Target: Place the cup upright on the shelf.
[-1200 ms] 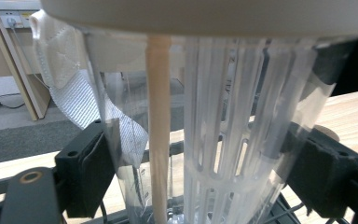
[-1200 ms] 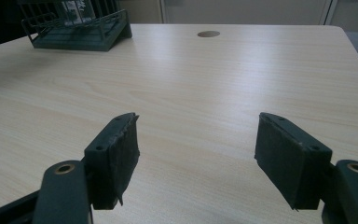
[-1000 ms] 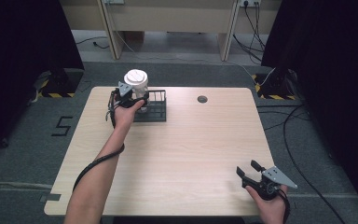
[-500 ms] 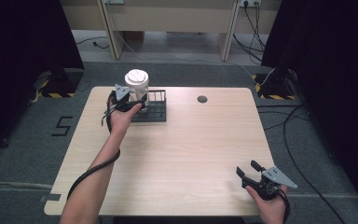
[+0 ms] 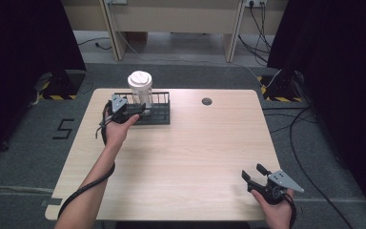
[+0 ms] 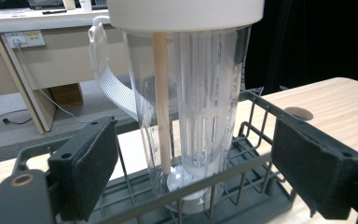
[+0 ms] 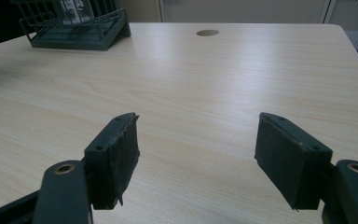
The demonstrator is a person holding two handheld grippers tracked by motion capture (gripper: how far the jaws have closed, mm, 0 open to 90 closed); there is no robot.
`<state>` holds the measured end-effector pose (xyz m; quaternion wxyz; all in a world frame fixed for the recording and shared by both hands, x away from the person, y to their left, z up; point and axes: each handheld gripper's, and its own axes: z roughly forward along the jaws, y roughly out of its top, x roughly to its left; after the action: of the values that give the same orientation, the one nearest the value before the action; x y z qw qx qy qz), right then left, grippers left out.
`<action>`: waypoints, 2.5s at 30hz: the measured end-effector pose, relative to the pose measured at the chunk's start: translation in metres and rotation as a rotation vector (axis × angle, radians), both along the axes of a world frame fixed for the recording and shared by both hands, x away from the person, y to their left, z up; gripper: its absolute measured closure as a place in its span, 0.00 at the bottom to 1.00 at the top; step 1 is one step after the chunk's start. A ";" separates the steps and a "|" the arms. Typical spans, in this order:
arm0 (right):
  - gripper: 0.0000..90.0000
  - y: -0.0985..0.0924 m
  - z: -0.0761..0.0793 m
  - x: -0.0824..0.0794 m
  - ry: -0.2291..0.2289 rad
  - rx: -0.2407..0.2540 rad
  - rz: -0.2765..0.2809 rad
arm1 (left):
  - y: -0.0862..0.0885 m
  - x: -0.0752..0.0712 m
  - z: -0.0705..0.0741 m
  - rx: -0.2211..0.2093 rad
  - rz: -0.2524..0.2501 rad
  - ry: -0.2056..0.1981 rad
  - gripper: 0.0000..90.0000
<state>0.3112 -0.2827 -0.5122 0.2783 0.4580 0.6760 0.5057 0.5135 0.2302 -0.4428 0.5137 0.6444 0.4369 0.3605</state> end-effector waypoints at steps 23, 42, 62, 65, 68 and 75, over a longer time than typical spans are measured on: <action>0.34 0.000 0.000 0.000 -0.003 -0.001 -0.005 | 0.024 -0.066 -0.007 -0.008 -0.056 -0.004 0.16; 0.34 0.000 0.000 0.000 -0.003 -0.005 -0.008 | 0.046 -0.118 -0.022 -0.008 -0.061 -0.011 0.17; 0.34 0.000 0.000 0.000 0.001 -0.007 -0.010 | 0.051 -0.168 -0.059 0.038 -0.090 0.027 0.17; 0.34 0.001 0.000 0.000 0.000 -0.011 -0.008 | 0.051 -0.169 -0.065 0.013 -0.080 0.031 0.17; 0.34 0.001 0.000 0.000 0.000 -0.013 -0.006 | 0.050 -0.170 -0.067 0.009 -0.082 0.038 0.17; 0.34 0.002 0.000 0.000 -0.001 -0.024 0.005 | 0.048 -0.173 -0.070 0.003 -0.093 0.047 0.17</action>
<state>0.3113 -0.2806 -0.5121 0.2828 0.4528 0.6831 0.4984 0.3410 0.2783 -0.5123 0.5188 0.6730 0.4179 0.3213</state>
